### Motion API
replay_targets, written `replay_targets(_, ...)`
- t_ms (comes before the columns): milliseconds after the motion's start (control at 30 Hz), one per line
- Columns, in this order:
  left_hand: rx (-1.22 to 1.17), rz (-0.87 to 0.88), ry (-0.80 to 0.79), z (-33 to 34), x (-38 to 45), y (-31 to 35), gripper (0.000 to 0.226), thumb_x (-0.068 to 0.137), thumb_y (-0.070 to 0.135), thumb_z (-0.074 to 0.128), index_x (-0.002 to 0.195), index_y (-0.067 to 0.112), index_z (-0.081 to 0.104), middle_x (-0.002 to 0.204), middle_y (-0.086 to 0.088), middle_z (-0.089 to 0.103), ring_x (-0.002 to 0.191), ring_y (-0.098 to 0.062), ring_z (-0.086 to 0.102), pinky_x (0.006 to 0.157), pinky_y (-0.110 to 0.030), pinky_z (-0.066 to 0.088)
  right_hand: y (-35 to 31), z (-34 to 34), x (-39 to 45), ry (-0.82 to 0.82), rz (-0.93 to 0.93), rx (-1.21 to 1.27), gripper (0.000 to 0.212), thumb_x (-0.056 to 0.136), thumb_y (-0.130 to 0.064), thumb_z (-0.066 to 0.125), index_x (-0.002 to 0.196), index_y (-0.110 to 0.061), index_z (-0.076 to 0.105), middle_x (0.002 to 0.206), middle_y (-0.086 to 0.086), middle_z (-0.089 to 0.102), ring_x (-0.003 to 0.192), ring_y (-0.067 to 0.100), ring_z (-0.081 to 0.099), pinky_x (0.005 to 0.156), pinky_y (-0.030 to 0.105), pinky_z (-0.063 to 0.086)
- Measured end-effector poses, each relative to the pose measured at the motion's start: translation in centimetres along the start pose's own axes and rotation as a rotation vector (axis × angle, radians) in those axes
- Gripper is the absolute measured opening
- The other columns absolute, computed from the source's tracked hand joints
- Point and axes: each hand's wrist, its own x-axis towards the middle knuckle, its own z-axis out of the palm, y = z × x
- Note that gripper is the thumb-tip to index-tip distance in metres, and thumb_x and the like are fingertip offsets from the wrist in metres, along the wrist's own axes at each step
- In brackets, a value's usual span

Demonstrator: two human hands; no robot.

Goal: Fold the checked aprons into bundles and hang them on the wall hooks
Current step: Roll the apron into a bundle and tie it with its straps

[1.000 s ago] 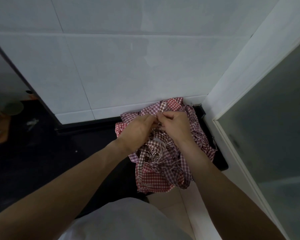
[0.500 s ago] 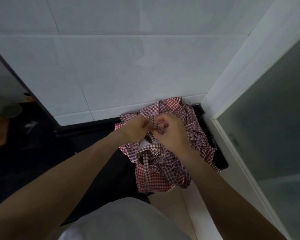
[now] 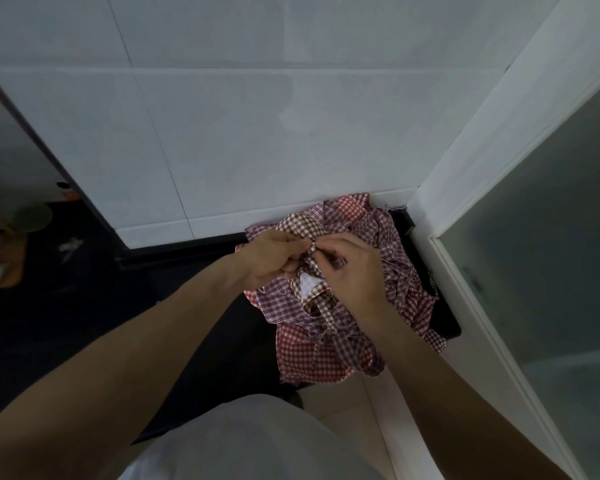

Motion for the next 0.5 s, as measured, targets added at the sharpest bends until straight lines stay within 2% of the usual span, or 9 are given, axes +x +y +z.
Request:
replay_targets(100,-0.019,0.008,0.020,0.3,0.0,0.0,0.030,0.103,0.014,0.049,0.076,0.002,0.055,0.058,-0.004,0.033,0.053,-0.015,0.031,0.053,-0.026,0.035,0.1,-0.1,-0.2,0.016,-0.078,-0.048,0.020,0.082,-0.005,0.080,0.101,-0.001,0.077,0.101,0.007,0.072,0.089,0.014,0.068,0.085,0.020,0.056)
replay_targets(200,-0.011,0.011,0.076,0.6,-0.1,-0.1,0.030,0.102,0.015,0.052,0.075,0.001,0.057,0.056,-0.004,0.036,0.051,-0.013,0.034,0.051,-0.025,0.038,0.2,-0.2,-0.2,0.021,-0.142,-0.092,0.017,0.083,-0.006,0.079,0.098,0.001,0.076,0.097,0.009,0.071,0.085,0.017,0.068,0.080,0.026,0.059)
replay_targets(367,0.071,0.056,0.185,1.5,0.0,-0.2,0.034,0.100,0.020,0.056,0.072,0.000,0.060,0.045,0.005,0.046,0.044,-0.008,0.040,0.049,-0.022,0.038,-0.3,-0.2,-0.2,-0.037,-0.086,-0.221,0.005,0.086,-0.009,0.075,0.087,-0.005,0.071,0.085,0.005,0.065,0.074,0.017,0.061,0.064,0.027,0.053)
replay_targets(433,0.075,0.062,0.206,1.6,0.0,-0.5,0.037,0.100,0.021,0.057,0.067,0.004,0.060,0.045,0.005,0.048,0.044,-0.009,0.041,0.048,-0.024,0.037,-0.8,-0.1,-0.2,-0.063,-0.046,-0.278,0.006,0.086,-0.010,0.074,0.085,-0.006,0.069,0.083,0.006,0.063,0.074,0.020,0.060,0.064,0.030,0.051)
replay_targets(500,0.232,0.112,0.252,1.5,0.2,-0.9,0.038,0.100,0.024,0.057,0.067,0.005,0.059,0.051,-0.001,0.050,0.049,-0.014,0.041,0.050,-0.028,0.036,-1.2,0.0,-0.2,-0.096,-0.056,-0.338,0.007,0.087,-0.009,0.073,0.083,-0.006,0.067,0.082,0.007,0.062,0.076,0.022,0.058,0.068,0.034,0.050)
